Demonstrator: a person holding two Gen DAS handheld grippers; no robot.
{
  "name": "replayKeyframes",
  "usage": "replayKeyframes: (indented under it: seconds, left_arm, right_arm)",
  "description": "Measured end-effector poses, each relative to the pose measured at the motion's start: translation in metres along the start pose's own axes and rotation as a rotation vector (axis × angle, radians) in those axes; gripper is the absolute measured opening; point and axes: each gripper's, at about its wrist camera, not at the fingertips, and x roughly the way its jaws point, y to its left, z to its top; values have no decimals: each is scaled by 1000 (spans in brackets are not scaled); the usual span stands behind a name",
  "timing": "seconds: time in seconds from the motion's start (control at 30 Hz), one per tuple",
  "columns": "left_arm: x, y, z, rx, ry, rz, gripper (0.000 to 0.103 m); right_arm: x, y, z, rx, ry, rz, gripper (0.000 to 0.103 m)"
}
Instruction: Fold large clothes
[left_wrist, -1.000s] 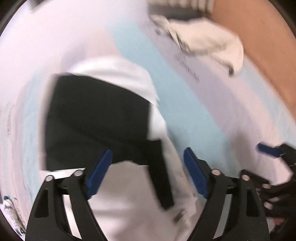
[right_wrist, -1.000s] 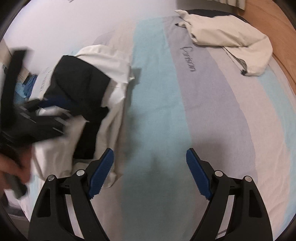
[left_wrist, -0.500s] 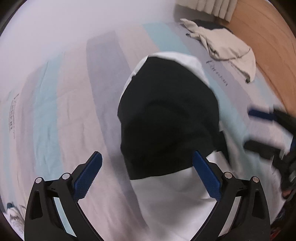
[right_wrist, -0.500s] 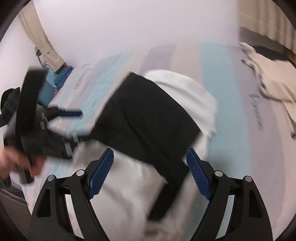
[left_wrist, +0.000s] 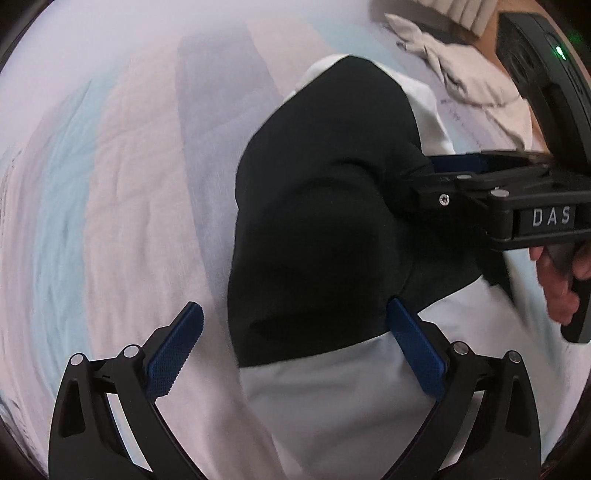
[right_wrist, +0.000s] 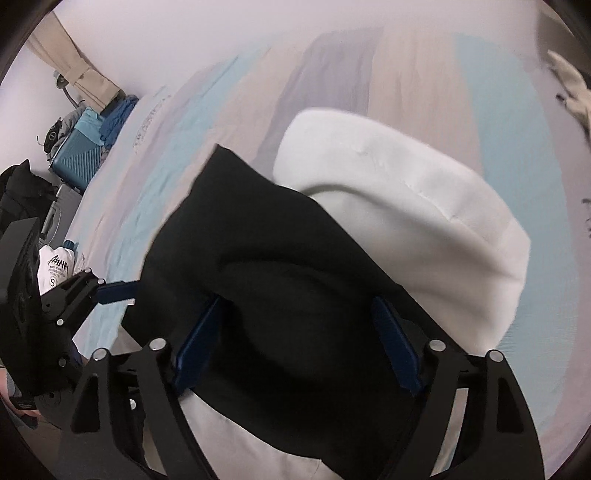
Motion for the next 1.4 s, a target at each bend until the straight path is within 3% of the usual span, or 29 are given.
replayKeyframes:
  seconds: [0.63, 0.83, 0.9, 1.13, 1.4]
  left_arm:
    - [47, 5, -6, -8, 68, 5, 99]
    - [8, -12, -2, 41, -8, 72, 97]
    - [-2, -15, -2, 47, -4, 88, 97]
    - [-45, -19, -12, 51, -22, 85, 97]
    - [-65, -16, -32, 43, 5, 69, 97]
  right_arm:
    - [32, 3, -13, -23, 31, -99, 82]
    - [-16, 18, -19, -37, -37, -119, 84]
    - [-37, 27, -27, -62, -47, -97, 90]
    - [-87, 32, -60, -37, -86, -140, 93]
    - [-103, 24, -90, 39, -59, -175, 93]
